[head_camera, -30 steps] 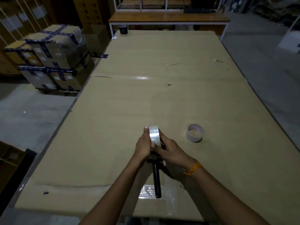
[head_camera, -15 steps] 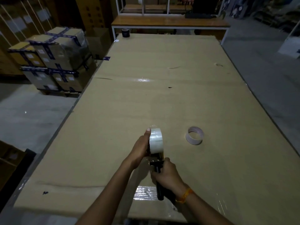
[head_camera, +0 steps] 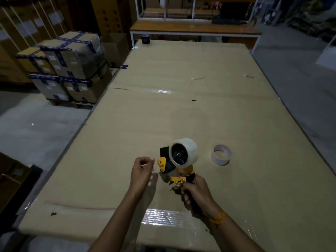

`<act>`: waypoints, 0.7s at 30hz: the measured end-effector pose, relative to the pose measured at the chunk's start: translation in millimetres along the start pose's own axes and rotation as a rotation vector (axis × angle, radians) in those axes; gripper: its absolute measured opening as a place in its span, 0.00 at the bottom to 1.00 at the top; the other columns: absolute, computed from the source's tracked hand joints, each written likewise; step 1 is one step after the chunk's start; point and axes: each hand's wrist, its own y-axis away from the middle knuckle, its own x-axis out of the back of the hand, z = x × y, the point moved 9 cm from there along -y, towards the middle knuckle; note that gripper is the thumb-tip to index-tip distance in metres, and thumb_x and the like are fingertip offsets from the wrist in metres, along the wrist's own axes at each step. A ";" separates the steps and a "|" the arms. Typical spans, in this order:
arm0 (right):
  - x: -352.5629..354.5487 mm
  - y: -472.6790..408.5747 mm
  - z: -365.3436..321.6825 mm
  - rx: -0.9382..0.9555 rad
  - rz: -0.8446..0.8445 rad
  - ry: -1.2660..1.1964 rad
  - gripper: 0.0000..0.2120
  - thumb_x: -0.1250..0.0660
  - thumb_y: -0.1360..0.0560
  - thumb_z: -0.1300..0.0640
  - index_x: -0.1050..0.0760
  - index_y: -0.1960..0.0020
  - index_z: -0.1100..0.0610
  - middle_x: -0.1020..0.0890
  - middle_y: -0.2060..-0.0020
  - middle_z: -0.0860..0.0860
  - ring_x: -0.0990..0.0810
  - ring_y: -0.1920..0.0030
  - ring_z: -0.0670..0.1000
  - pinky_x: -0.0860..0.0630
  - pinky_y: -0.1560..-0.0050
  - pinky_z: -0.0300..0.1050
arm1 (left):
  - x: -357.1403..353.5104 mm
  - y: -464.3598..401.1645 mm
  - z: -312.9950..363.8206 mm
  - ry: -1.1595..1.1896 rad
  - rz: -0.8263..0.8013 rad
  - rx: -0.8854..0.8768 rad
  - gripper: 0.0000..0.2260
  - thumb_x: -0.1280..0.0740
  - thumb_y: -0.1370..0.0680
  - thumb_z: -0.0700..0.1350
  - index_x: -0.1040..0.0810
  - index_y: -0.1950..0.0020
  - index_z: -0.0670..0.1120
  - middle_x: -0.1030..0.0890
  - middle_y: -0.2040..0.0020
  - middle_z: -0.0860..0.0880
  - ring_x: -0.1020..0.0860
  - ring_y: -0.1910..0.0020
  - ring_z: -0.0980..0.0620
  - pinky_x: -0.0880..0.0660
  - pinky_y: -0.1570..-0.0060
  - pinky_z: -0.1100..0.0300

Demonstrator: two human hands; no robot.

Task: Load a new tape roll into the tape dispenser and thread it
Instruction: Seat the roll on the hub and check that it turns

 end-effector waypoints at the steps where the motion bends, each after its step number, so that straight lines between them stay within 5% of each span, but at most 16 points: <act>1: -1.8 -1.0 -3.2 0.010 -0.030 -0.025 0.07 0.32 0.28 0.64 0.24 0.50 0.61 0.22 0.72 0.61 0.26 0.73 0.57 0.28 0.71 0.49 | -5.3 3.1 -5.3 0.022 -0.043 0.037 0.16 0.29 0.17 0.54 0.22 0.36 0.45 0.17 0.40 0.44 0.15 0.42 0.42 0.16 0.50 0.51; 4: -7.2 -5.0 -11.0 0.007 -0.108 -0.131 0.15 0.32 0.30 0.65 0.26 0.43 0.64 0.21 0.68 0.65 0.26 0.75 0.57 0.27 0.73 0.45 | -27.2 10.5 -13.1 0.185 -0.233 0.114 0.26 0.30 0.19 0.63 0.21 0.30 0.45 0.15 0.34 0.43 0.14 0.37 0.43 0.18 0.35 0.41; 7: -9.2 -7.3 -19.1 -0.001 -0.144 -0.196 0.18 0.31 0.31 0.65 0.27 0.43 0.70 0.21 0.67 0.66 0.25 0.76 0.56 0.27 0.75 0.43 | -46.9 26.5 -5.3 0.370 -0.420 0.201 0.23 0.35 0.17 0.56 0.21 0.29 0.42 0.14 0.35 0.39 0.15 0.35 0.41 0.18 0.34 0.43; 11: -11.1 -10.1 -25.6 0.005 -0.166 -0.225 0.18 0.30 0.31 0.65 0.26 0.44 0.70 0.21 0.66 0.65 0.24 0.76 0.56 0.27 0.74 0.42 | -53.9 32.5 -3.1 0.433 -0.532 0.155 0.21 0.26 0.18 0.46 0.22 0.29 0.35 0.16 0.33 0.34 0.17 0.33 0.36 0.18 0.34 0.47; 16: -17.3 -5.7 -25.7 -0.055 -0.190 -0.277 0.09 0.32 0.32 0.59 0.20 0.57 0.65 0.21 0.67 0.62 0.26 0.75 0.54 0.29 0.74 0.41 | -46.9 27.8 1.6 0.286 -0.512 0.040 0.27 0.17 0.28 0.37 0.20 0.31 0.37 0.14 0.35 0.38 0.15 0.35 0.39 0.17 0.36 0.47; 21: -24.8 -0.9 -20.7 -0.163 -0.257 -0.367 0.09 0.35 0.31 0.59 0.21 0.59 0.65 0.22 0.71 0.57 0.28 0.78 0.51 0.32 0.77 0.38 | -32.6 29.1 11.6 0.165 -0.331 -0.057 0.15 0.19 0.28 0.32 0.13 0.43 0.39 0.09 0.50 0.42 0.11 0.46 0.41 0.14 0.45 0.54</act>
